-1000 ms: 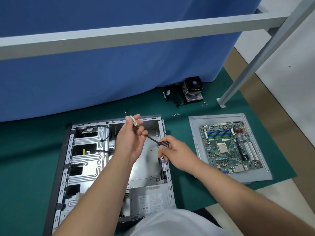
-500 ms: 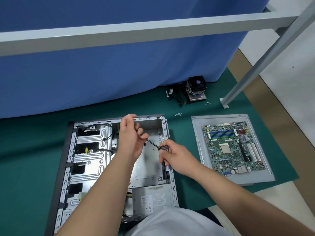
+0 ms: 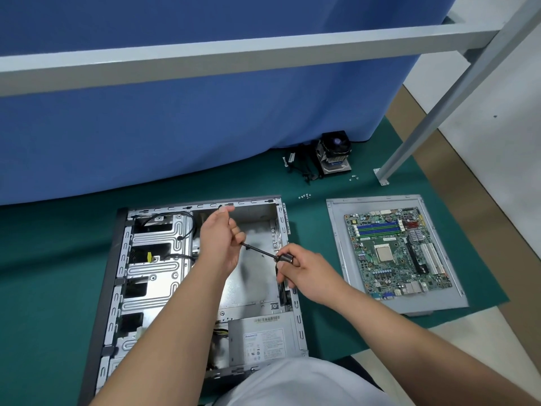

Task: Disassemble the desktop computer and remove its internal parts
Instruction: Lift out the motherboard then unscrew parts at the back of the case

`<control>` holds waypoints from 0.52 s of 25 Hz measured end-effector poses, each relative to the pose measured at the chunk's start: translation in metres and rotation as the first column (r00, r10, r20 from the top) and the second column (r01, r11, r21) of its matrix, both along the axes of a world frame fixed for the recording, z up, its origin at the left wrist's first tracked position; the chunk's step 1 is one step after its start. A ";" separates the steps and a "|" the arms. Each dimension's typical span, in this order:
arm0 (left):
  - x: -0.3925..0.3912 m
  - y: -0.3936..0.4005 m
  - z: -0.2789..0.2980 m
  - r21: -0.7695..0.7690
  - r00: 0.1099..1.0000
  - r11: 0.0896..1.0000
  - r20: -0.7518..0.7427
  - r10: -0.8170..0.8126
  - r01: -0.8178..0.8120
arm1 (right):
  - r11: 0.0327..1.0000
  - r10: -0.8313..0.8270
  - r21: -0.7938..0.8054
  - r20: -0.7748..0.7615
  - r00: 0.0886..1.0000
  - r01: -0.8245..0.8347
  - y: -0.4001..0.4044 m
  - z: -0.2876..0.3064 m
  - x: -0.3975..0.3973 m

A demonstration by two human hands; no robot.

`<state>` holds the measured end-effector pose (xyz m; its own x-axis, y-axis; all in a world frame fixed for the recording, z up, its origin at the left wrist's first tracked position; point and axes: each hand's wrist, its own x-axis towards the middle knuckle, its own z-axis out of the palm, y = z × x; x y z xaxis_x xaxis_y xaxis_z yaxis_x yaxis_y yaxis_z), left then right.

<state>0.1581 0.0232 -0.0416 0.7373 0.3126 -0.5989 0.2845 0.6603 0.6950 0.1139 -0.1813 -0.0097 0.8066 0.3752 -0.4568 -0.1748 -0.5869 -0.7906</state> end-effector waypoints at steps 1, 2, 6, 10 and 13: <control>-0.001 0.002 -0.002 0.015 1.000 0.999 0.009 -0.030 0.030 | 1.000 -0.024 0.008 -0.013 1.000 0.024 0.000 0.000 0.001; -0.002 0.005 -0.003 0.042 0.998 0.997 0.019 -0.067 0.066 | 0.998 -0.055 0.024 -0.026 0.998 0.055 0.001 0.000 0.003; 0.003 0.024 0.001 0.339 0.970 0.916 0.039 -0.241 0.214 | 0.946 -0.279 0.154 -0.062 0.958 0.286 -0.004 0.001 0.032; 0.024 0.046 0.009 0.803 0.894 0.521 -0.033 -0.447 0.290 | 0.823 -0.505 0.243 -0.099 0.857 0.513 -0.022 -0.003 0.087; 0.060 0.059 0.004 0.951 0.852 0.095 -0.216 -0.477 0.295 | 0.708 -0.647 0.196 -0.206 0.734 0.678 -0.040 -0.019 0.129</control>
